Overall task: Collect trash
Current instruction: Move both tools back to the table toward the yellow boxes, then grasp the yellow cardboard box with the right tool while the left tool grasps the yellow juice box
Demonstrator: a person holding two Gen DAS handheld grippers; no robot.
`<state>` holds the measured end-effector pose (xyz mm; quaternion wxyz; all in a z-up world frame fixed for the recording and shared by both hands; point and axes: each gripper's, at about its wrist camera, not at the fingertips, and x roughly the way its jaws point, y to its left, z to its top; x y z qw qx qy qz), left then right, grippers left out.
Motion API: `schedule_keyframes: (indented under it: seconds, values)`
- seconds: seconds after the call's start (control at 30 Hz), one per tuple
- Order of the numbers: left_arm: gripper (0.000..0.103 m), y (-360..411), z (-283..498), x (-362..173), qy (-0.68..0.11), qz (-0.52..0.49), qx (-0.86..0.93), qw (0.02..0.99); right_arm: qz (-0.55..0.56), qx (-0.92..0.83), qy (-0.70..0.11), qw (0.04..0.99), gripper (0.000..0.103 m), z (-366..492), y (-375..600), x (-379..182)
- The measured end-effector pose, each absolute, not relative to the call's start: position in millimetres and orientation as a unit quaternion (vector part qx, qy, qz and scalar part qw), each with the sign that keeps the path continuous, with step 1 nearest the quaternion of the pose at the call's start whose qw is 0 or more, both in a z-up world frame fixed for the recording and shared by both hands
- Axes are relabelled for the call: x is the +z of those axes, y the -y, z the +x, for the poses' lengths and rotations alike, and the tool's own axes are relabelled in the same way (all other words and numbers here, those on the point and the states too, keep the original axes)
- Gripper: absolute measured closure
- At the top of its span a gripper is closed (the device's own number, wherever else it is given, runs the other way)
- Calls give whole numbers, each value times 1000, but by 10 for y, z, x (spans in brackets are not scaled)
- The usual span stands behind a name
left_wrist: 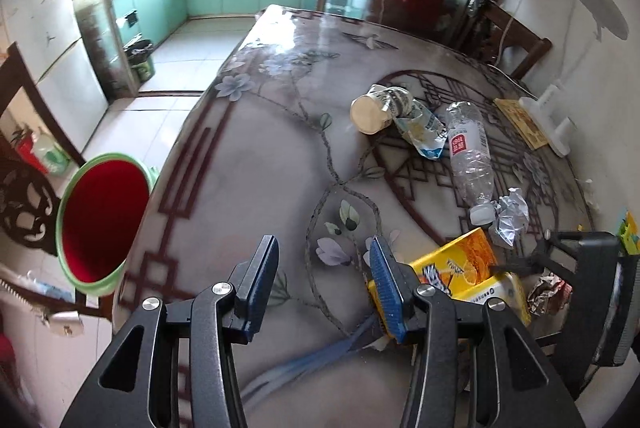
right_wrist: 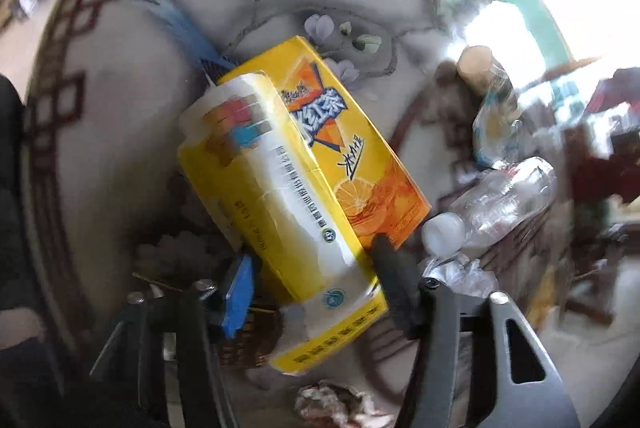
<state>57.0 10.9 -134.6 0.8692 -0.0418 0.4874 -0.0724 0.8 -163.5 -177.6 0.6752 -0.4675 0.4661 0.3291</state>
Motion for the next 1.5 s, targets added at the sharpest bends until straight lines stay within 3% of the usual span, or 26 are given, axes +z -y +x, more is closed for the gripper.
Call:
schedule_keyframes:
  seconds: [0.03,0.1,0.37,0.43,0.47,0.73,0.83,0.93,1.07,1.33,1.5]
  values:
    - [57,-103,560,-1352,-488,-42,-70,869,-459,339,-464,678,66,-16,1648,-1737]
    - [57,-54,543,-1360,-489,-38,-72,869,-432,351,-459,692,70,-49,1716,-1602]
    - [56,315,604,-1305,-473,22,-161,866,-257,340,-458,780,71,60,2201,-1023]
    - [40,470,646,-1315,-473,52,-205,855,-199,311,-461,807,71,126,2415,-946]
    - [37,580,658,-1336,-472,76,-233,847,-166,298,-463,818,71,159,2530,-912]
    - [35,1258,744,-1671,-466,271,-353,764,41,246,-478,842,71,381,3167,-898]
    - [34,1368,827,-1848,-482,288,-370,740,66,229,-482,843,70,385,3287,-903]
    - [24,1417,925,-1930,-490,270,-373,740,90,221,-487,840,70,363,3375,-933]
    - [24,1419,1022,-1979,-512,230,-383,734,113,217,-493,835,70,400,3400,-994]
    - [24,1419,829,-2112,-520,277,-407,698,97,214,-484,843,69,439,3282,-944]
    - [24,1325,844,-2117,-526,234,-381,723,102,196,-488,844,69,445,3239,-966]
